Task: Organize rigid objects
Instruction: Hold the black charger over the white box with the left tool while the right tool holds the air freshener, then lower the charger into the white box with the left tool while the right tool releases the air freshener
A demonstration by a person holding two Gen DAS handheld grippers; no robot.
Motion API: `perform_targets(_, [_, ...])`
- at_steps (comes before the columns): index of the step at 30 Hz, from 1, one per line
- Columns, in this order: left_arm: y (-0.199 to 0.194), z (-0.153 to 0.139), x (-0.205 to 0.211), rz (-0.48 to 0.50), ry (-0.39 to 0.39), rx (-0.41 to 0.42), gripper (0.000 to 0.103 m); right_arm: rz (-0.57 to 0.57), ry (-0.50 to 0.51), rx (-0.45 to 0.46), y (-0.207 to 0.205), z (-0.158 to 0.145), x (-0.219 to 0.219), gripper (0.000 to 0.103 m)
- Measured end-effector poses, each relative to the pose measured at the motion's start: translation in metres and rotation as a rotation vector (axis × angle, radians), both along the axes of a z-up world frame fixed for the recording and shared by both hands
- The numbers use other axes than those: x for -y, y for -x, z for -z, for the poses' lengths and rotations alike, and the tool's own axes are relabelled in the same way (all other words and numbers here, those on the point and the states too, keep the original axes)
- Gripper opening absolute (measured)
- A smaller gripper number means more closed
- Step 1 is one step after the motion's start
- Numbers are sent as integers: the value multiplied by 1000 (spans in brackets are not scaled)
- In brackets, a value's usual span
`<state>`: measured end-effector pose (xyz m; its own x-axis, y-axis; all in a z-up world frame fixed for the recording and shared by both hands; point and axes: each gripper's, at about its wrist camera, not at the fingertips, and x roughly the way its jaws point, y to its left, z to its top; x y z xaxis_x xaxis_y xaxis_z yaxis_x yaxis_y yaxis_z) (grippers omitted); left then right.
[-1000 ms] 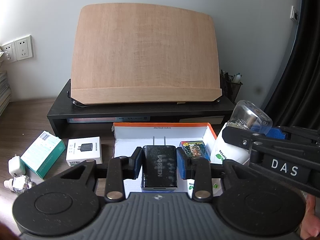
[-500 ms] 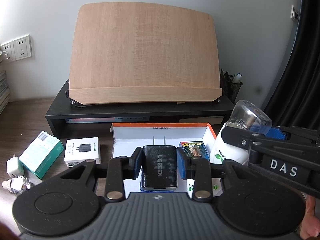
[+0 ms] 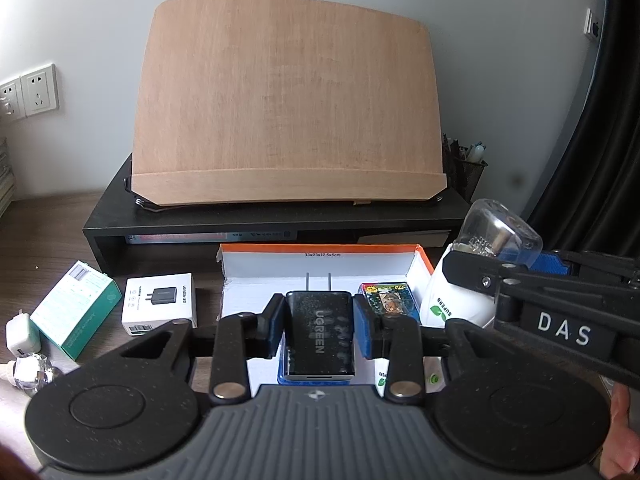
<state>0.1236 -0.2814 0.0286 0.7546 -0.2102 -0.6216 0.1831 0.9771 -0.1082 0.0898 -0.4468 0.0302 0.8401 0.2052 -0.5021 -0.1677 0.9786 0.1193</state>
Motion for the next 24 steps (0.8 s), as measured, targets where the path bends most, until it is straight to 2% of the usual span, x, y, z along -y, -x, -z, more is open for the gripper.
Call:
perform_targets(9, [-9, 7, -3, -5, 6, -19, 36, 10, 13, -45, -23, 8, -1, 48])
perform_targets(19, [-25, 17, -9, 4, 12, -54, 37, 24, 87, -140, -59, 26, -12, 49])
perform_targets(21, [-28, 18, -6, 19, 13, -60, 37, 31, 85, -125, -62, 26, -11, 49])
perform_targets(23, [-31, 20, -2, 39, 13, -61, 37, 20, 59, -105, -61, 22, -7, 61])
perform_targets(24, [-32, 20, 0, 46, 13, -63, 37, 28, 64, -88, -60, 20, -6, 61])
